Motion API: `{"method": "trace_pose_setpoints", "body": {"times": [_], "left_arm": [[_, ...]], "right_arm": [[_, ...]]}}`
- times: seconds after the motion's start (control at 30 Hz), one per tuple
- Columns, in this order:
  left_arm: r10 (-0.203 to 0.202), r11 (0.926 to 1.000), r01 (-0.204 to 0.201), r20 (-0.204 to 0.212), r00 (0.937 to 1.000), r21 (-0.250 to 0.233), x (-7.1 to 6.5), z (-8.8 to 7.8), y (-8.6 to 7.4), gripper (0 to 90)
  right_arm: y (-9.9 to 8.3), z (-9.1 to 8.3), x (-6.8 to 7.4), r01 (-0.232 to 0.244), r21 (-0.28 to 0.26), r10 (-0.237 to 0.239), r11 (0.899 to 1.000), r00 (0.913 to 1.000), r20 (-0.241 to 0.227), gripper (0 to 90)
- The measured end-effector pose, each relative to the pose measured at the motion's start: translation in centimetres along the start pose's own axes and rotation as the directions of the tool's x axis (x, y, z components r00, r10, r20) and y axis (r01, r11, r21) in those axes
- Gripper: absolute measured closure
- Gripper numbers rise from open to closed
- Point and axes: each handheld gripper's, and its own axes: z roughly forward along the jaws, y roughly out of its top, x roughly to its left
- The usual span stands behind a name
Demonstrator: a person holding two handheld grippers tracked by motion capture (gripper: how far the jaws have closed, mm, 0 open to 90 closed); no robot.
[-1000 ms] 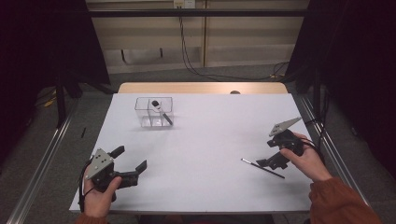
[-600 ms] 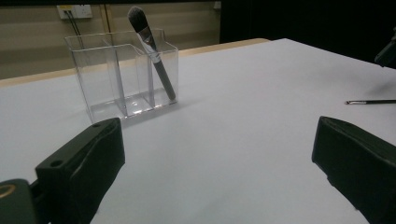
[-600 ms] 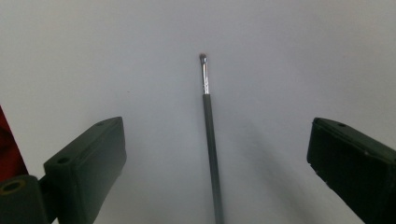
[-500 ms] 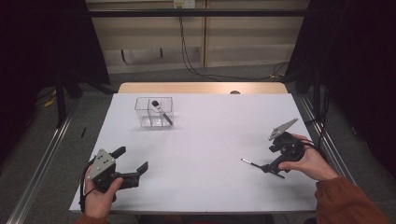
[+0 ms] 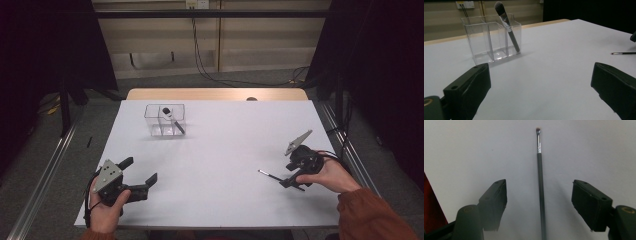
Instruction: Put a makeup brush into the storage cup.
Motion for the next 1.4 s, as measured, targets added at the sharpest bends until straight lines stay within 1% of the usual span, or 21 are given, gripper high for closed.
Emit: {"method": "trace_pose_setpoints", "body": {"times": [0.07, 0.1, 0.2, 0.23, 0.27, 0.3, 0.37, 0.47, 0.63, 0.73, 0.83, 0.87, 0.9, 0.97, 1.0, 1.17, 1.27, 1.3, 1.33, 1.37, 1.4], "left_arm": [[-0.001, 1.0, 0.001, 0.001, 1.0, 0.001, 0.0, 0.1, 0.0, 2.7], [-0.001, 1.0, 0.001, 0.001, 1.0, 0.003, 0.0, 0.1, 0.0, 2.7], [0.002, 1.0, -0.002, -0.003, 1.0, -0.001, 0.1, 0.0, 0.0, 2.8], [0.0, 1.0, 0.0, -0.004, 1.0, -0.002, 0.1, 0.0, 0.0, 2.8], [0.002, 1.0, -0.002, -0.005, 1.0, 0.0, 0.1, 0.0, 0.0, 2.8], [0.005, 1.0, -0.005, -0.004, 1.0, 0.003, 0.1, 0.1, 0.0, 2.8], [0.006, 1.0, -0.006, -0.002, 1.0, 0.005, 0.1, 0.1, 0.0, 2.8], [0.009, 1.0, -0.009, 0.0, 1.0, 0.003, 0.1, 0.2, 0.0, 2.8], [0.013, 0.9999, -0.013, 0.0, 0.9999, 0.01, 0.1, 0.1, 0.0, 2.8], [0.01, 0.9999, -0.01, 0.002, 1.0, 0.007, 0.1, 0.2, -0.1, 2.8], [0.011, 0.9999, -0.011, 0.003, 0.9999, 0.008, 0.1, 0.2, -0.1, 2.8], [0.011, 0.9999, -0.011, 0.003, 0.9999, 0.007, 0.1, 0.2, -0.1, 2.8], [0.01, 0.9999, -0.01, 0.003, 0.9999, 0.008, 0.1, 0.2, -0.1, 2.8], [0.011, 0.9998, -0.011, 0.003, 0.9999, 0.015, 0.1, 0.2, -0.1, 2.8], [0.011, 0.9998, -0.011, 0.004, 0.9999, 0.016, 0.1, 0.2, -0.1, 2.8], [0.013, 0.9998, -0.013, 0.004, 0.9999, 0.015, 0.1, 0.2, -0.1, 2.8], [0.018, 0.9997, -0.018, 0.005, 0.9998, 0.016, 0.0, 0.2, -0.1, 2.8], [0.022, 0.9996, -0.022, 0.007, 0.9997, 0.016, 0.0, 0.3, -0.1, 2.8], [0.022, 0.9997, -0.022, 0.011, 0.9997, 0.014, 0.0, 0.3, -0.1, 2.8], [0.027, 0.9995, -0.027, 0.01, 0.9996, 0.016, 0.0, 0.3, -0.1, 2.8], [0.028, 0.9994, -0.028, 0.008, 0.9996, 0.019, 0.0, 0.3, -0.1, 2.8]], "right_arm": [[0.0, 0.0, 0.0, -0.002, 0.012, 0.002, 1.0, 0.9999, 0.011, 30.3], [0.0, 0.0, 0.0, 0.004, 0.021, -0.004, 1.0, 1.0, 0.007, 33.6], [-0.1, 0.0, 0.1, 0.017, 0.046, -0.017, 0.999, 0.9998, -0.008, 34.5], [-0.1, 0.1, 0.1, 0.017, 0.054, -0.017, 0.998, 0.9998, -0.007, 35.8], [-0.1, 0.2, 0.1, 0.016, 0.063, -0.015, 0.998, 0.9997, -0.017, 38.0], [-0.1, 0.3, 0.2, 0.018, 0.073, -0.016, 0.997, 0.9997, -0.02, 38.3], [-0.1, 0.4, 0.2, 0.024, 0.093, -0.022, 0.995, 0.9995, -0.023, 42.2], [-0.1, 0.7, 0.2, 0.032, 0.116, -0.03, 0.993, 0.9993, -0.022, 45.3], [-0.1, 0.9, 0.0, 0.026, 0.162, -0.024, 0.986, 0.9996, -0.012, 51.6], [-0.2, 1.1, -0.1, 0.023, 0.183, -0.021, 0.983, 0.9997, -0.011, 57.8], [-0.3, 1.4, -0.2, 0.016, 0.212, -0.016, 0.977, 0.9999, -0.002, 64.5], [-0.3, 1.5, -0.2, 0.003, 0.223, -0.004, 0.975, 1.0, 0.004, 66.9], [-0.3, 1.6, -0.3, 0.006, 0.231, -0.007, 0.973, 1.0, 0.005, 67.8], [-0.2, 1.8, -0.3, 0.004, 0.242, -0.007, 0.97, 0.9999, 0.011, 69.2], [-0.1, 1.8, -0.3, 0.011, 0.242, -0.015, 0.97, 0.9998, 0.014, 70.2], [0.2, 2.1, 0.3, 0.038, 0.28, -0.055, 0.959, 0.9971, 0.053, 72.7], [0.6, 2.3, 0.6, 0.037, 0.307, -0.062, 0.951, 0.9955, 0.072, 73.8], [0.7, 2.3, 0.6, 0.029, 0.315, -0.056, 0.948, 0.9955, 0.077, 74.2], [0.8, 2.4, 0.6, 0.025, 0.32, -0.052, 0.947, 0.9957, 0.077, 74.6], [0.9, 2.4, 0.7, 0.029, 0.331, -0.058, 0.943, 0.9953, 0.078, 74.9], [1.0, 2.5, 0.7, 0.027, 0.333, -0.056, 0.943, 0.9954, 0.078, 75.4]]}}
